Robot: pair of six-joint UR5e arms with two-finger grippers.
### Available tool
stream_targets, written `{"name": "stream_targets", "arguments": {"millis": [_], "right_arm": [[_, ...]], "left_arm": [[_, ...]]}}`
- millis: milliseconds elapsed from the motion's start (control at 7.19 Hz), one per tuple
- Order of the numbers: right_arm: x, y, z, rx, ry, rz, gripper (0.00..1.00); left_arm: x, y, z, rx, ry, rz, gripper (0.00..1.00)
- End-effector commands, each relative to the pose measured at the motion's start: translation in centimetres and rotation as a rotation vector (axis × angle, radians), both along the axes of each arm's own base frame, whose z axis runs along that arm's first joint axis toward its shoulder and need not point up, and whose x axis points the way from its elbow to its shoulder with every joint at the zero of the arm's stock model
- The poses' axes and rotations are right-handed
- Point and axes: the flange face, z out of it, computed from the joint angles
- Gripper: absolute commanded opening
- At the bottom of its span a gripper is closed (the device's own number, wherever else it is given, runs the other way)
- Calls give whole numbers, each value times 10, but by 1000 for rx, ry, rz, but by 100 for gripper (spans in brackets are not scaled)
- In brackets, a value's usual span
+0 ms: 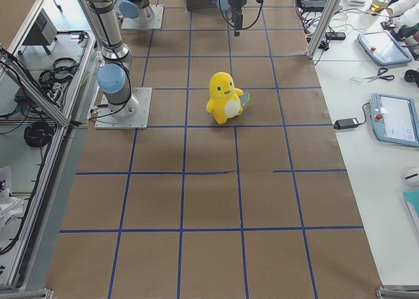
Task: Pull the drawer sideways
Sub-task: 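Lower the left gripper onto the white handle and close on it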
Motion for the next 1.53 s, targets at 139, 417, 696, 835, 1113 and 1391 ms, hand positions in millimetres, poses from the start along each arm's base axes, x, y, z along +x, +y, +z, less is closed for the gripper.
{"name": "stream_targets", "arguments": {"millis": [139,417,696,835,1113,1391], "right_arm": [[0,0,0,0,0,0,100],[0,0,0,0,0,0,100],[0,0,0,0,0,0,100],[0,0,0,0,0,0,100],[0,0,0,0,0,0,100],[0,0,0,0,0,0,100]], "left_arm": [[2,-2,1,-1,-9,-3,86],[5,-6,5,-13,-8,4,72],[6,-7,4,-16,-9,8,60],[8,-6,2,-16,-10,13,58],[10,-9,3,-20,-38,-17,56],[10,-8,2,-18,-38,-16,44]]}}
